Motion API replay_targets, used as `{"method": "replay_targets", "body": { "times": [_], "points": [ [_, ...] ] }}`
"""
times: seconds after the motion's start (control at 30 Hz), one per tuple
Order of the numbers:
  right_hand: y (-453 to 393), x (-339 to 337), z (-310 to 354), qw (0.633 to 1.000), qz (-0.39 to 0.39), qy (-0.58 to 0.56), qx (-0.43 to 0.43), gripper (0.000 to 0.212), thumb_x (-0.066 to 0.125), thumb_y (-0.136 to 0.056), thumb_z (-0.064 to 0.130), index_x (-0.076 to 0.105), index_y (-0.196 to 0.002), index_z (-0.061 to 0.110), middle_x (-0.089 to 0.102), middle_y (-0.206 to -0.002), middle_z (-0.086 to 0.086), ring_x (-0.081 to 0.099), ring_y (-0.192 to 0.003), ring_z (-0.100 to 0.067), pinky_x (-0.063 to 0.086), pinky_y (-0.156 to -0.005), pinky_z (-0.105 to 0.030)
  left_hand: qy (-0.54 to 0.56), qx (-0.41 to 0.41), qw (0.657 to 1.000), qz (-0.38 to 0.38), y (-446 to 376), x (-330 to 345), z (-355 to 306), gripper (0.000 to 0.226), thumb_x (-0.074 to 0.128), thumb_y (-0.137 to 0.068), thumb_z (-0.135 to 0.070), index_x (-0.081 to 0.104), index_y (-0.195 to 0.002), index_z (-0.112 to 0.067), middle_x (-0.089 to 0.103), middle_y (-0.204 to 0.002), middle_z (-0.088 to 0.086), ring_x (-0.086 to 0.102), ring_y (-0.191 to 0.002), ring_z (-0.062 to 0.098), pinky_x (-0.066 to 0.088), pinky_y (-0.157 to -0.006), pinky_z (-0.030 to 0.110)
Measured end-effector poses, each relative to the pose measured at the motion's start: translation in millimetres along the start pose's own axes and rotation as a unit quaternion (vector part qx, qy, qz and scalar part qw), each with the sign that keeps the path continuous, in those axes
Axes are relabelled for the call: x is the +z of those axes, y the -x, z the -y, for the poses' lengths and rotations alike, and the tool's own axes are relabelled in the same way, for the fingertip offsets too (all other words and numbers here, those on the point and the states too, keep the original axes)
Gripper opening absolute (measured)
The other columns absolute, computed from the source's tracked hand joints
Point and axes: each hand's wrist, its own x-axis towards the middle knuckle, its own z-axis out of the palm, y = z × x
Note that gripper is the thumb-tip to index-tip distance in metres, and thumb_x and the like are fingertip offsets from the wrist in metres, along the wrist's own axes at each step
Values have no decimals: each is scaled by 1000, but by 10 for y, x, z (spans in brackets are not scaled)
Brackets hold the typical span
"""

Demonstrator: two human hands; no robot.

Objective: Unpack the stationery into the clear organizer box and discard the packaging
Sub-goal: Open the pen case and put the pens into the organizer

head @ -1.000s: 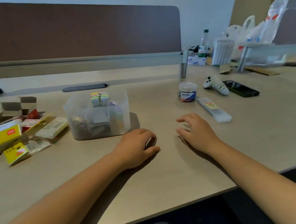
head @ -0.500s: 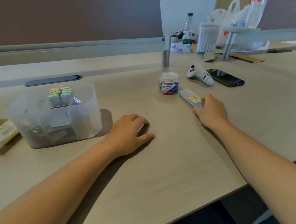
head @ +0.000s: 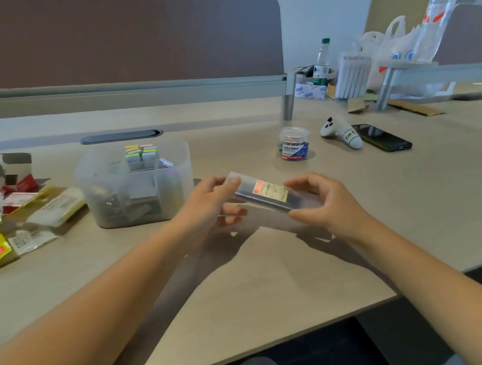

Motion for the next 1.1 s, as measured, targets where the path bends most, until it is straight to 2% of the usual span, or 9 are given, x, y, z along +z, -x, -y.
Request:
{"method": "replay_targets", "body": {
  "times": [0.13,0.23,0.3,0.47,0.63,0.73,0.77,0.9,1.1],
  "points": [
    [-28,193,124,999,44,5,-3,44,72,-69,5,53,-101,28,55,-96,16,54,-94,-7,46,-70,-3,20,-8,999,-43,124,-258,-27,24,52,-89,-14,46,-112,-12,65,-85,11,64,-53,8,56,-55,20],
    [-65,321,174,997,68,2,43,37,70,-73,14,54,-104,26,59,-105,4,56,-95,-15,53,-71,-22,24,12,998,-54,232,-401,-38,21,49,-90,-8,45,-111,-10,64,-87,14,65,-67,17,58,-58,21],
    [-95,397,220,996,75,13,47,25,69,-75,16,57,-95,26,61,-100,1,59,-94,-20,54,-69,-31,-1,37,998,-45,310,-488,-33,17,46,-90,-7,48,-107,-10,64,-90,13,64,-74,19,57,-59,19],
    [-164,558,329,996,79,-3,-28,27,71,-71,6,55,-76,27,60,-83,9,59,-82,-7,52,-68,-14,-49,63,996,-31,475,-713,-57,7,51,-86,-14,56,-88,-18,64,-87,5,64,-83,17,56,-67,21],
    [-226,664,373,996,76,-33,-26,27,71,-69,1,58,-74,25,61,-80,5,59,-77,-10,53,-69,-19,-71,68,994,-57,536,-821,-55,9,52,-85,-16,59,-80,-15,62,-84,7,62,-82,20,57,-66,23],
    [-267,695,375,993,53,-102,22,11,64,-78,8,58,-80,17,61,-82,-2,59,-73,-14,53,-62,-19,-13,75,994,-73,544,-826,-61,13,50,-86,-13,58,-77,-12,61,-82,8,61,-77,19,56,-60,18],
    [-277,705,396,986,47,-146,59,4,59,-82,12,58,-85,13,61,-82,-4,60,-72,-16,54,-59,-20,12,73,994,-80,543,-827,-64,13,49,-87,-13,57,-76,-11,61,-82,9,60,-77,19,56,-59,18],
    [-313,754,473,931,45,-307,191,19,46,-90,25,51,-93,8,60,-86,-12,62,-73,-23,57,-59,-26,18,65,994,-80,530,-818,-52,11,51,-86,-13,54,-76,-9,60,-85,9,61,-79,19,56,-62,20],
    [-394,825,597,879,-24,-409,242,26,49,-90,21,44,-107,3,55,-89,-17,60,-78,-28,56,-62,-36,-50,47,997,-17,525,-773,-15,3,54,-83,-16,58,-84,-15,60,-90,5,60,-83,18,53,-66,22]
  ]
}}
